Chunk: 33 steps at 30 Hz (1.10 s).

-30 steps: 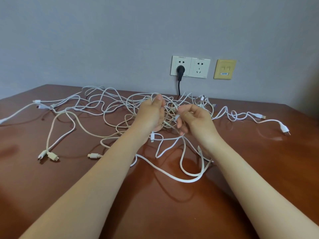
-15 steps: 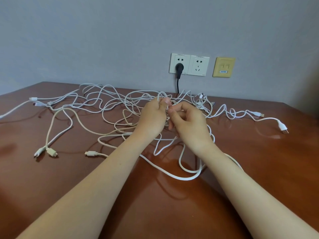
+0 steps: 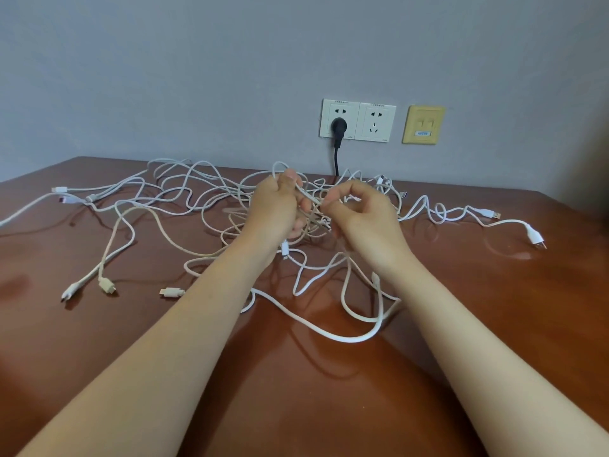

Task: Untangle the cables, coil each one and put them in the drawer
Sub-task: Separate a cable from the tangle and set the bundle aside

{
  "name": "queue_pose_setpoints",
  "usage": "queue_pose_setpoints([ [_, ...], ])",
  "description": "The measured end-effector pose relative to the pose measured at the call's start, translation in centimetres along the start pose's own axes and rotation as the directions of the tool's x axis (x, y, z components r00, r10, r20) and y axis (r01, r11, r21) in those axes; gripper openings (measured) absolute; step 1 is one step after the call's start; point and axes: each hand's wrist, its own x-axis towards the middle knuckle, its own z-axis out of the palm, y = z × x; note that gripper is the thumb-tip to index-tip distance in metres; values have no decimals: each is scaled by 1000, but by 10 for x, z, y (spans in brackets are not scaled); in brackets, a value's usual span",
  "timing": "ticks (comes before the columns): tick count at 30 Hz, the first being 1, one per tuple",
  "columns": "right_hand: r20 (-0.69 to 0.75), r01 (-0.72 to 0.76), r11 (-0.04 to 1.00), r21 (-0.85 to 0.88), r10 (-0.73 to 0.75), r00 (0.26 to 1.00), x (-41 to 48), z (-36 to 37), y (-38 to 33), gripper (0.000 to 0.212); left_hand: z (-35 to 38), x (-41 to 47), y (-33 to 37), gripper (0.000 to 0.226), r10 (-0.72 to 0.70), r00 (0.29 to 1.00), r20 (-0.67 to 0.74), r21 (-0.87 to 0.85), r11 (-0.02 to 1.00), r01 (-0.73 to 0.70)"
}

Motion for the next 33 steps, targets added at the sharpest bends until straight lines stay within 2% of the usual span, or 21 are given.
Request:
queue_pose_setpoints([
  [3,-15,57,971,-232,-62,998,-1,-10,1,38,-10,5,6,31,-5,992,-130,-77,997,-5],
  [6,3,84,964,-254,-86,996,0,-18,5,49,-21,9,8,31,-21,983,-182,-121,993,-1],
  [8,36,90,976,-198,-84,996,0,-18,7,44,-21,10,7,32,-65,987,-145,-173,984,40],
  [12,67,90,993,-80,-85,994,0,-17,5,31,-20,9,9,34,-144,988,-45,-456,883,108],
  [15,22,95,982,-163,-92,995,2,-15,10,27,-21,9,10,37,-200,980,15,-612,773,167],
  [17,10,104,955,-277,-105,994,2,-13,14,23,-20,9,10,37,-211,978,8,-641,749,167],
  [20,53,136,888,-439,-126,991,-4,-12,10,18,-18,13,8,37,-220,975,-20,-601,782,164],
  [24,160,261,709,-655,-208,965,-15,-7,-5,20,-16,12,5,35,-180,983,-17,-424,892,156],
  [29,286,419,620,-663,-307,907,-20,-3,-13,20,-14,8,5,31,-136,991,-6,-273,953,129],
  [33,296,472,687,-553,-367,882,-20,-5,-9,13,-12,6,6,30,-107,994,-16,-153,983,103],
])
